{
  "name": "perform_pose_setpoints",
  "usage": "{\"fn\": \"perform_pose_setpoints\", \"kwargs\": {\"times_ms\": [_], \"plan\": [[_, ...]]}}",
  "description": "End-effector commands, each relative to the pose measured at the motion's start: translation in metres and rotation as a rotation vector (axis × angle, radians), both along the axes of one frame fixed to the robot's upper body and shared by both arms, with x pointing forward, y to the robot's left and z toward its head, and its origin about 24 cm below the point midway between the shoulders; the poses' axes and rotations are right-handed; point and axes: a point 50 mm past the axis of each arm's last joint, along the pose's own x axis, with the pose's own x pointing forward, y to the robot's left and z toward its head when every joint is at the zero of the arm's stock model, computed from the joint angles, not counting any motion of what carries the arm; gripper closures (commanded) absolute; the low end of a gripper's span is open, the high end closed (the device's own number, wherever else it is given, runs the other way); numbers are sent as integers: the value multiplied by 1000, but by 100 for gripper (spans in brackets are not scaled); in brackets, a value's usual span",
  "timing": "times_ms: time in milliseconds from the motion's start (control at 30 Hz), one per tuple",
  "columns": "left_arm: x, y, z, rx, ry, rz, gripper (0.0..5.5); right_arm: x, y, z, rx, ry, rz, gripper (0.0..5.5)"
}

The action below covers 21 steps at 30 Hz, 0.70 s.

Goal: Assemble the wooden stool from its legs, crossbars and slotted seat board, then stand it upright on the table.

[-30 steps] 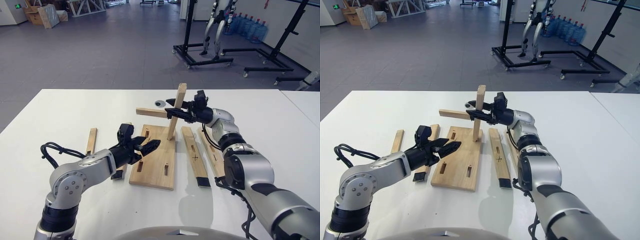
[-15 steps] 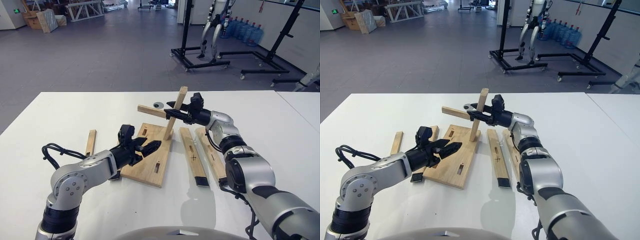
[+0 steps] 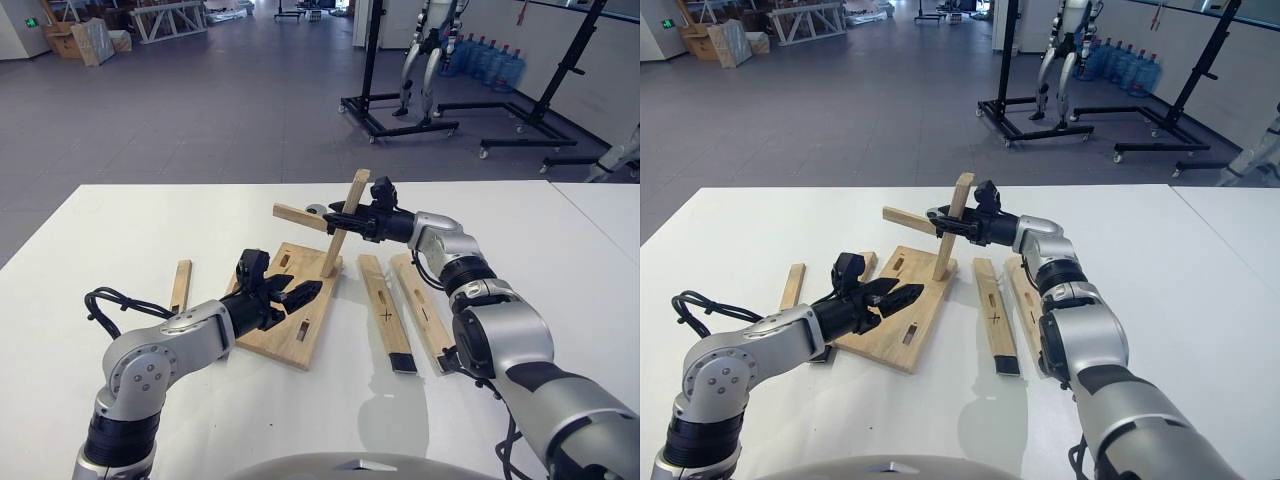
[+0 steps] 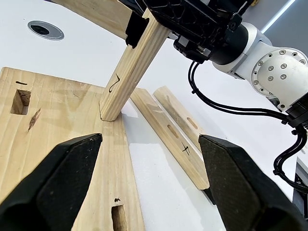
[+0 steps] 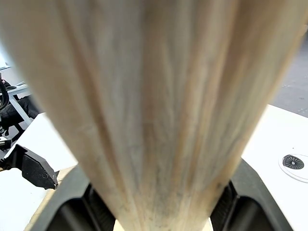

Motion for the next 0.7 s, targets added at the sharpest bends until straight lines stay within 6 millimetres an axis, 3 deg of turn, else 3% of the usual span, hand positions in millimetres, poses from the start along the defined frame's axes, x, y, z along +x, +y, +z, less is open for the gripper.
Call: {"fn": "perform_pose_setpoints", "kwargs": {"times_ms": [33, 167, 467, 600, 700], "plan": [[-1, -1, -1, 17, 3, -7, 182, -18, 3, -48, -111, 184, -3, 343], [-1, -1, -2, 17, 5, -8, 182, -16, 3, -42, -58, 181, -15, 343], [-3, -1, -3, 18, 10, -10, 182, -4, -3, -10, 132, 184, -62, 147], [-2, -1, -3, 20, 9, -12, 182, -8, -14, -5, 70, 188, 10, 72], [2, 5, 1, 27, -9, 8, 182, -15, -34, -10, -28, 184, 36, 72]]}}
